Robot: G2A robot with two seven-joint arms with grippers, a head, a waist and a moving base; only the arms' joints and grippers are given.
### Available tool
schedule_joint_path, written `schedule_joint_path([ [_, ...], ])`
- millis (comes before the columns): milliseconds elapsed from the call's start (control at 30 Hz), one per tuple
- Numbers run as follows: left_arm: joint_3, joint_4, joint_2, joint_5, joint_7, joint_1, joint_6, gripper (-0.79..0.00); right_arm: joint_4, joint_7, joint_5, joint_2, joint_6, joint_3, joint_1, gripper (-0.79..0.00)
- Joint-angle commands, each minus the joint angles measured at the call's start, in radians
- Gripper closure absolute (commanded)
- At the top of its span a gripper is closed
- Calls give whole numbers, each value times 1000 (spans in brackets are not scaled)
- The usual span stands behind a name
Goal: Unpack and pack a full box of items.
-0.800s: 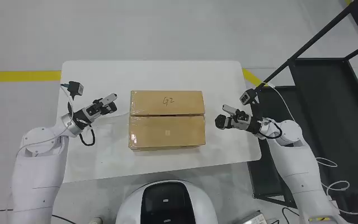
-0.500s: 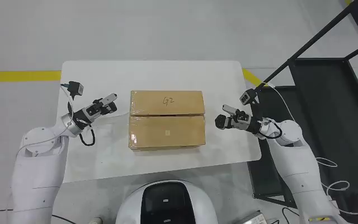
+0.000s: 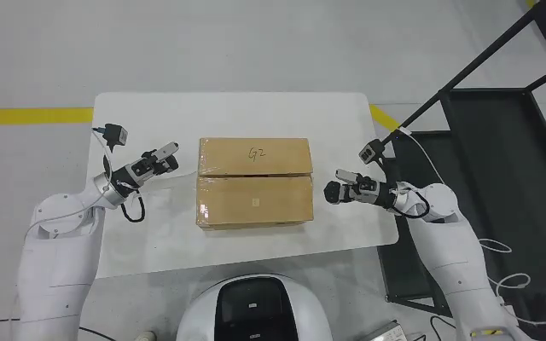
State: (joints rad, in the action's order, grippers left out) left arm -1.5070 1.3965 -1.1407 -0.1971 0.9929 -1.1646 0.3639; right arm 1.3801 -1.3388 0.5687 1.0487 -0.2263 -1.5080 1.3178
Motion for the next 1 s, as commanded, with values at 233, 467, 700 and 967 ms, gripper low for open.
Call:
schedule_joint_path([
  [233,0,0,0,0,0,0,0,-785,-160,-67,-31,8,-188,71,-67,-785],
  [467,0,0,0,0,0,0,0,-785,-203,8,-36,19,-263,130,-113,-785],
  [700,0,0,0,0,0,0,0,-785,-243,48,-41,24,-303,179,-155,-785],
  [967,0,0,0,0,0,0,0,-785,-277,63,16,34,-318,236,-186,-785],
])
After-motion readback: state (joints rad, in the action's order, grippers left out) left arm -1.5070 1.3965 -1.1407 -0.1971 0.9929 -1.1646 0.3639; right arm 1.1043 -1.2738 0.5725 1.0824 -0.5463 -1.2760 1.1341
